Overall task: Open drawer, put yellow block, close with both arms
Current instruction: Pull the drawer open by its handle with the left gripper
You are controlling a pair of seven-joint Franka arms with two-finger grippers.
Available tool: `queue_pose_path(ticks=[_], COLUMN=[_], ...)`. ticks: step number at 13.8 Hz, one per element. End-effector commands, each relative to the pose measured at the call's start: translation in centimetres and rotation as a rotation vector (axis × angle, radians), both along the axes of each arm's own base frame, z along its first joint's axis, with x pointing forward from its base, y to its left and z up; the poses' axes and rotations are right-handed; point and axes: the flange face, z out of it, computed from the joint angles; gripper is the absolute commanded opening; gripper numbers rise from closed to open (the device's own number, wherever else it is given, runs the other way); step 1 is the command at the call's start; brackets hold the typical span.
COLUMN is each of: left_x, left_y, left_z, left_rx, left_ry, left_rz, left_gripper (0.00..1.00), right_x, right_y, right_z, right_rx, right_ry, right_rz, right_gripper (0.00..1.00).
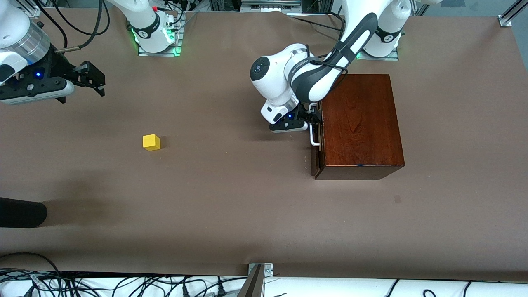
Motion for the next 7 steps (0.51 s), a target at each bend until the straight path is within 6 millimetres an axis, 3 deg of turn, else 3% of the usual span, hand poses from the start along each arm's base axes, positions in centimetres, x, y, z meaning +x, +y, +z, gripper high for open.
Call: queue_pose_path(ticks=[1, 4, 7], left_x=[-0.2, -0.3, -0.5], left_y=[-1.3, -2.8, -5.3], left_z=[-1.1, -1.2, 0.5], left_rx=[-0.037, -0.101, -0.223], left_ry=[-0.035, -0.050, -0.064], left_rz=[-0.003, -0.017, -0.006], left_gripper=[1.00, 1.00, 1.00], right_x=[0.1, 0.1, 0.1], right_y=[0.0, 0.0, 0.0], right_z=[0.4, 0.4, 0.4], right_rx=[0.005, 0.005, 0.007], right_ry=[-0.007, -0.007, -0.008], right_rz=[-0.012, -0.012, -0.012], right_gripper=[1.00, 1.00, 1.00])
